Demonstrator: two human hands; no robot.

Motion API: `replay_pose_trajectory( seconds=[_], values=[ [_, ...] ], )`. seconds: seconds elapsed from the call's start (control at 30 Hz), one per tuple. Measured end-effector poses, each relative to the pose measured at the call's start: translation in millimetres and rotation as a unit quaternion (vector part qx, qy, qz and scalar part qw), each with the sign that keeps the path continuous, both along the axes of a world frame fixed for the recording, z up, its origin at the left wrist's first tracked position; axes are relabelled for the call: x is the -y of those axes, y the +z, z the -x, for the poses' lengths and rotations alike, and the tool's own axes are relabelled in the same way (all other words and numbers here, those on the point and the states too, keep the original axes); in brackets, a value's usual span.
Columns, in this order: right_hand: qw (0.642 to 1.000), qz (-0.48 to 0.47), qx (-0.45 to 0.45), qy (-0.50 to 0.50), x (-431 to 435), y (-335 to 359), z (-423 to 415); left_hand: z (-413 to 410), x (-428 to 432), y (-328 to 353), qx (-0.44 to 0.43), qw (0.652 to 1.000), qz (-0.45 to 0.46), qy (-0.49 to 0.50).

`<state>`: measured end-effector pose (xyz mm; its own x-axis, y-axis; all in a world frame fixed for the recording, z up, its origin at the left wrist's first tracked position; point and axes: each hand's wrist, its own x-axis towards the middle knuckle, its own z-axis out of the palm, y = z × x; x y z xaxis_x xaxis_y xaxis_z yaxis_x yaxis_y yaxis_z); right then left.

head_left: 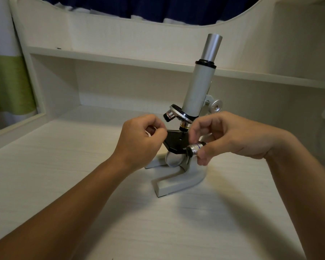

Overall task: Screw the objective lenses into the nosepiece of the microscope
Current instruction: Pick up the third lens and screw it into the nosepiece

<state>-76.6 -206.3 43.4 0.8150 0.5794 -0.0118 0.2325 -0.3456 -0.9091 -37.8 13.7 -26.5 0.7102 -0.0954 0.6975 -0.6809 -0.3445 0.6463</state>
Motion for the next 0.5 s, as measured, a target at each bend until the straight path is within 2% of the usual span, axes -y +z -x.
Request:
replay_pose_trajectory(
  seconds=[0.1, 0.2, 0.33, 0.5],
  values=[
    [0.999, 0.037, 0.022, 0.015, -10, 2, 6, 2, 0, 0, 0.020, 0.999, -0.019, -0.018],
    [0.996, 0.064, 0.059, -0.003, -16, 5, 7, 2, 0, 0, 0.015, 0.999, 0.001, -0.029],
    [0.994, 0.016, 0.092, -0.062, -21, 4, 5, 3, 1, -1, 0.002, 0.998, 0.032, -0.060],
    [0.983, -0.044, 0.143, -0.103, -23, 5, 4, 13, 2, 3, 0.007, 0.984, 0.081, -0.160]
  ],
)
